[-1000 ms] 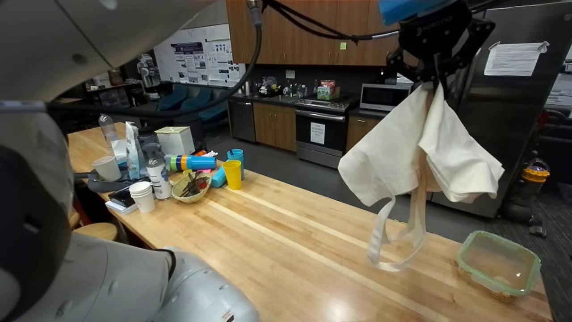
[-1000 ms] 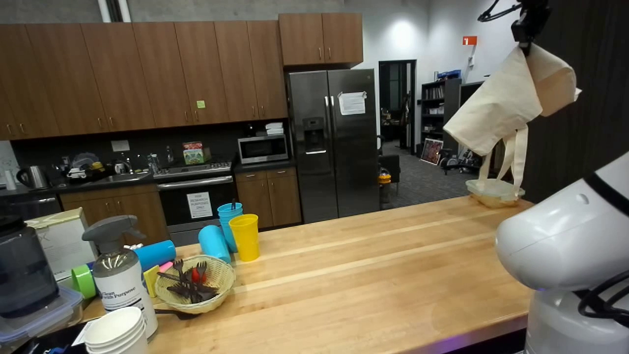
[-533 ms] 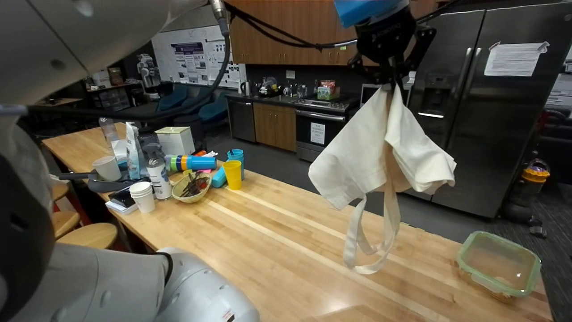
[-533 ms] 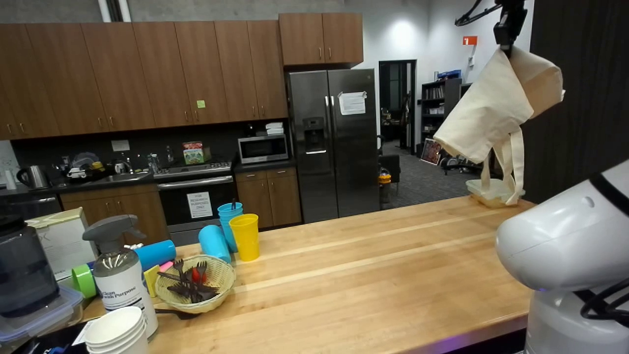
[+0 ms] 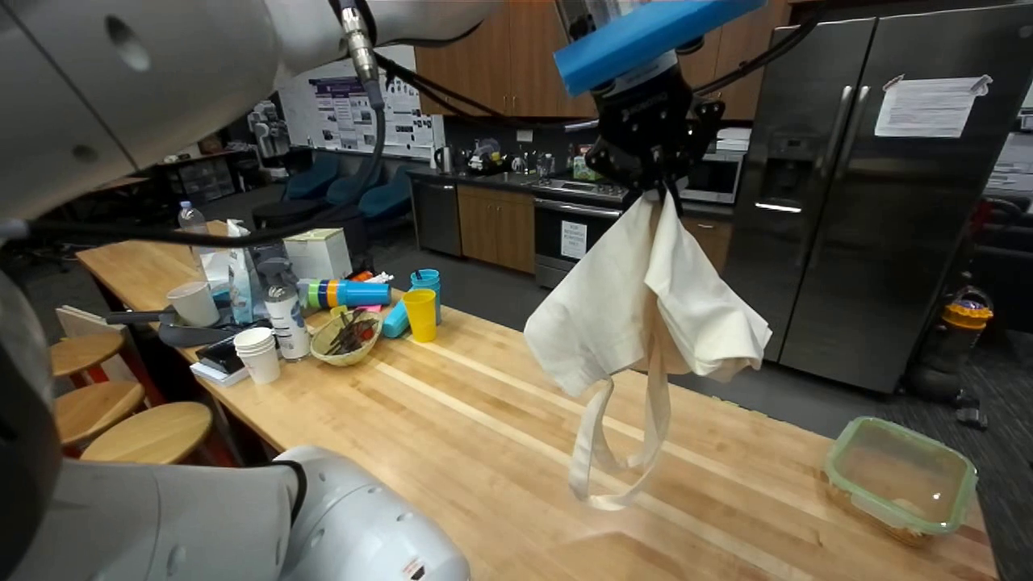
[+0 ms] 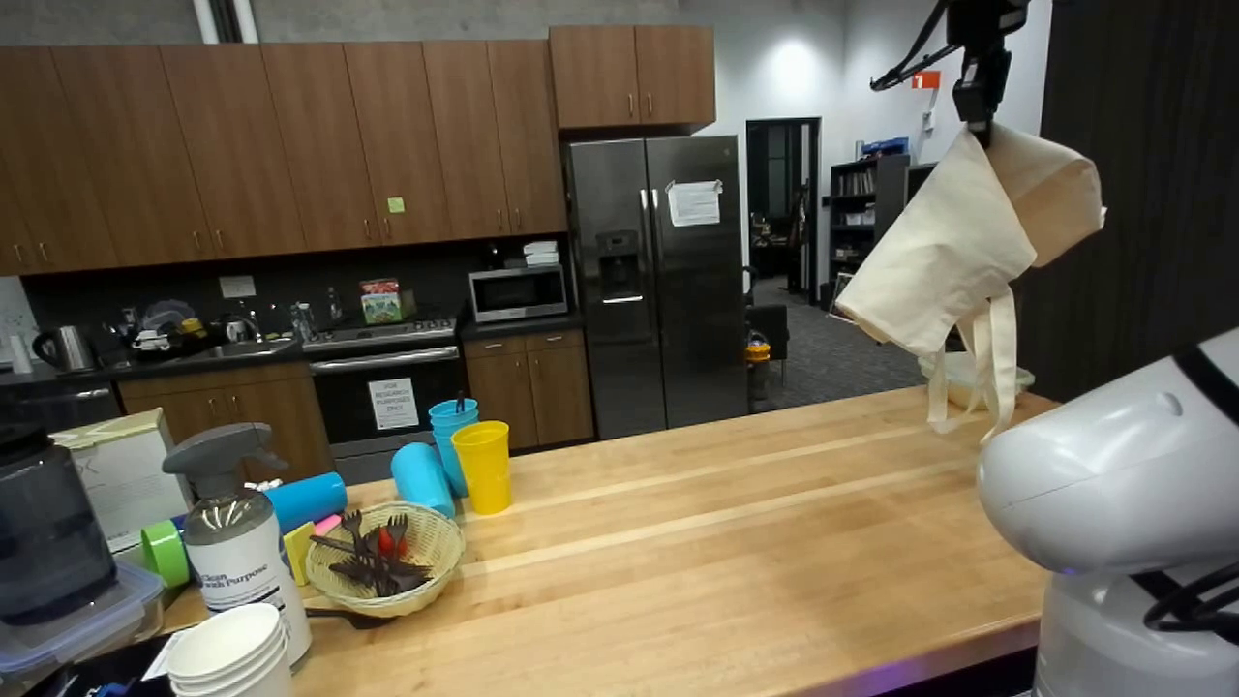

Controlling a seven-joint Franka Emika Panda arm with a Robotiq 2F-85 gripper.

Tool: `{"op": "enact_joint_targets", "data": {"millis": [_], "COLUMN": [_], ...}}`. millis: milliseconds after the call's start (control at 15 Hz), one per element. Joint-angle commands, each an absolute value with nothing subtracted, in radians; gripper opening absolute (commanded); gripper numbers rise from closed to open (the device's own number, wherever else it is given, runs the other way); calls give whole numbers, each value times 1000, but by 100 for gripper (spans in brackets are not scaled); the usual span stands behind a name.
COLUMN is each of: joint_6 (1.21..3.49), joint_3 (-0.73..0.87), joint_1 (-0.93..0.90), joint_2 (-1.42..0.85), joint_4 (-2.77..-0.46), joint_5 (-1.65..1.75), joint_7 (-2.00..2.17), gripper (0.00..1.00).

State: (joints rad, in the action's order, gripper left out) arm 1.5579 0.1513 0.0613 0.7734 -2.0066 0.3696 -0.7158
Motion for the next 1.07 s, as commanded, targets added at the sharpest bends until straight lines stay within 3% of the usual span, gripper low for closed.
{"op": "enact_joint_targets", "data": {"millis": [0,1000], "joint_6": [1563,1548], "joint_3": [140,151], "joint_1": [37,22], "joint_2": [814,798], "joint_4": [-2069,-2062], "joint_5": [429,421], "joint_7": [-685,-681], "gripper": [1,4]}}
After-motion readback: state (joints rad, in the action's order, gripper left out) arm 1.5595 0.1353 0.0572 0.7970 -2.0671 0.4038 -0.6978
